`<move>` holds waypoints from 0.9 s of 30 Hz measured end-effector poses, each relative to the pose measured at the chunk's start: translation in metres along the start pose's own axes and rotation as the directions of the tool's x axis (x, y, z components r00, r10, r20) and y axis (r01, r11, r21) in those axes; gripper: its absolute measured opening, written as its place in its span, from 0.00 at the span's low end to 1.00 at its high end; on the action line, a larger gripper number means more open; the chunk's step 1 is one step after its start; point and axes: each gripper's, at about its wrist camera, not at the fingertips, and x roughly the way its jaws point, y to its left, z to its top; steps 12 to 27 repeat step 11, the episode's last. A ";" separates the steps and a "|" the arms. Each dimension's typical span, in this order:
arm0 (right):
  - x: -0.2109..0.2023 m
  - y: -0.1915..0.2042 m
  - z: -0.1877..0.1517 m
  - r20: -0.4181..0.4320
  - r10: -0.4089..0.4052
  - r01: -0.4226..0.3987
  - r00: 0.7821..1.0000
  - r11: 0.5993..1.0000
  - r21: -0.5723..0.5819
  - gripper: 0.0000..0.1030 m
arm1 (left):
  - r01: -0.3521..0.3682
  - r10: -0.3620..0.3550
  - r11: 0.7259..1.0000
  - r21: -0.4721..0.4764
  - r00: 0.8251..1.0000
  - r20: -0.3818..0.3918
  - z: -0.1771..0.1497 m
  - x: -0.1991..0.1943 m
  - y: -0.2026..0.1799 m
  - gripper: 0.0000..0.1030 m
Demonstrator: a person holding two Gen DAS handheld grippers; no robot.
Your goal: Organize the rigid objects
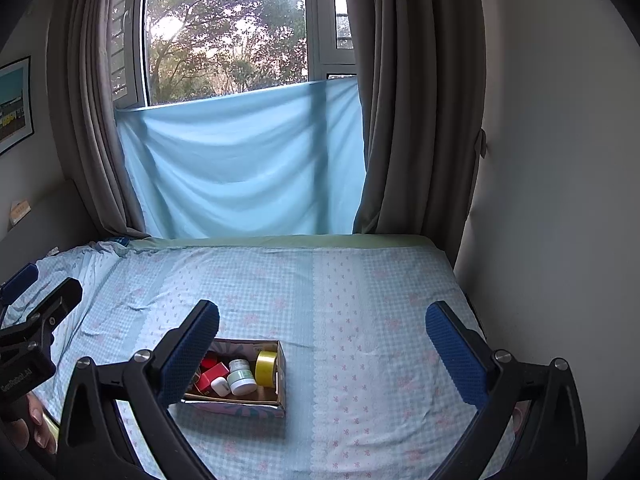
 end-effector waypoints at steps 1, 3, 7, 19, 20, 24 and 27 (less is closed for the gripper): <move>0.001 0.000 0.000 -0.001 -0.001 0.001 1.000 1.000 0.000 1.00 | -0.007 0.007 1.000 -0.002 1.000 0.007 0.000 -0.001 0.000 1.00; 0.002 0.001 0.000 -0.001 -0.001 0.001 1.000 1.000 0.000 1.00 | -0.018 0.018 1.000 -0.004 1.000 0.011 0.000 -0.001 0.001 1.00; 0.003 0.002 0.001 -0.003 0.001 -0.001 1.000 1.000 0.002 1.00 | -0.011 0.011 1.000 -0.007 1.000 0.011 -0.001 0.001 0.003 1.00; 0.003 0.003 0.001 -0.005 0.001 -0.001 1.000 1.000 0.005 1.00 | 0.009 -0.009 1.000 -0.016 1.000 0.010 -0.002 0.001 0.006 1.00; 0.003 0.003 0.001 -0.005 0.001 -0.001 1.000 1.000 0.005 1.00 | 0.009 -0.009 1.000 -0.016 1.000 0.010 -0.002 0.001 0.006 1.00; 0.003 0.003 0.001 -0.005 0.001 -0.001 1.000 1.000 0.005 1.00 | 0.009 -0.009 1.000 -0.016 1.000 0.010 -0.002 0.001 0.006 1.00; 0.003 0.003 0.001 -0.005 0.001 -0.001 1.000 1.000 0.005 1.00 | 0.009 -0.009 1.000 -0.016 1.000 0.010 -0.002 0.001 0.006 1.00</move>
